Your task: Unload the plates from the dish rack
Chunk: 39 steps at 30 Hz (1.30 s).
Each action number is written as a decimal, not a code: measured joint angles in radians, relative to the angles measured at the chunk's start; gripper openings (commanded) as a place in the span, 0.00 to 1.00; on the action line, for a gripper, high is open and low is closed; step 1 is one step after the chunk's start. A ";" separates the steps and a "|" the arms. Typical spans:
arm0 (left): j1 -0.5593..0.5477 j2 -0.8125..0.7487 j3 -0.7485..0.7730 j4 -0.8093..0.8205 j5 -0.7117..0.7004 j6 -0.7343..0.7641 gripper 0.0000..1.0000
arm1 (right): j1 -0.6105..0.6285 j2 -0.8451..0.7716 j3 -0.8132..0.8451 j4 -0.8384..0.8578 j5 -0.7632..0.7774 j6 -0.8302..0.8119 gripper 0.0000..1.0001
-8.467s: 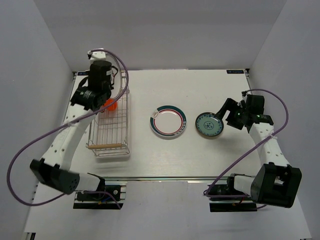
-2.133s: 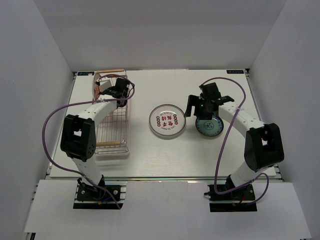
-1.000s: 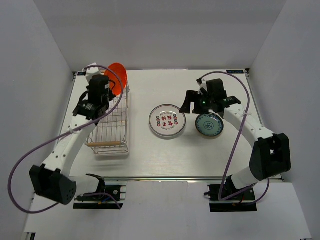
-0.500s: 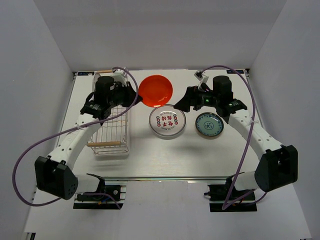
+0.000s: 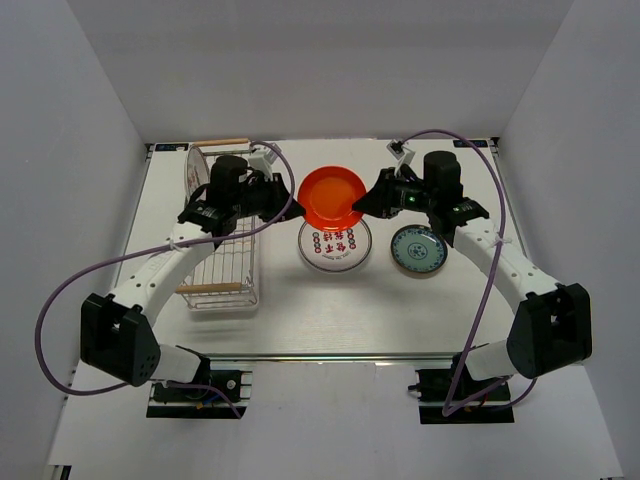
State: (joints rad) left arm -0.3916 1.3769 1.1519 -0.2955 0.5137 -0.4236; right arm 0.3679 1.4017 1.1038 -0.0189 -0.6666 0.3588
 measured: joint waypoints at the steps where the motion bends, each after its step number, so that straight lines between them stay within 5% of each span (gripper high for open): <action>1: -0.003 0.003 0.000 -0.001 -0.003 -0.001 0.00 | 0.000 0.000 -0.001 0.003 0.000 0.002 0.10; 5: -0.011 0.009 0.003 -0.005 -0.008 -0.022 0.06 | -0.002 0.004 -0.010 -0.001 0.022 -0.001 0.03; 6: -0.012 0.010 0.005 -0.011 -0.016 -0.024 0.40 | -0.002 0.004 -0.010 -0.002 0.025 0.000 0.00; 7: -0.014 0.011 0.007 -0.016 -0.027 -0.026 0.40 | -0.001 0.004 -0.011 -0.003 0.031 0.000 0.00; 8: -0.017 0.014 0.015 -0.029 -0.042 -0.030 0.97 | -0.001 0.003 -0.013 -0.005 0.040 0.010 0.00; 15: -0.011 0.016 0.071 -0.124 -0.261 -0.019 0.98 | -0.022 -0.037 -0.023 -0.116 0.221 0.065 0.00; 27: 0.003 -0.119 0.105 -0.349 -0.992 -0.108 0.98 | -0.256 -0.011 -0.183 -0.310 0.422 0.133 0.00; 39: 0.003 -0.113 0.105 -0.444 -1.140 -0.177 0.98 | -0.420 0.008 -0.253 -0.343 0.410 0.131 0.00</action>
State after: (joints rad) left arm -0.3882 1.2644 1.2572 -0.7391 -0.6262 -0.6006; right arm -0.0521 1.4094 0.8505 -0.3622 -0.2562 0.4900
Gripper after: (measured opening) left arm 0.976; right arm 0.122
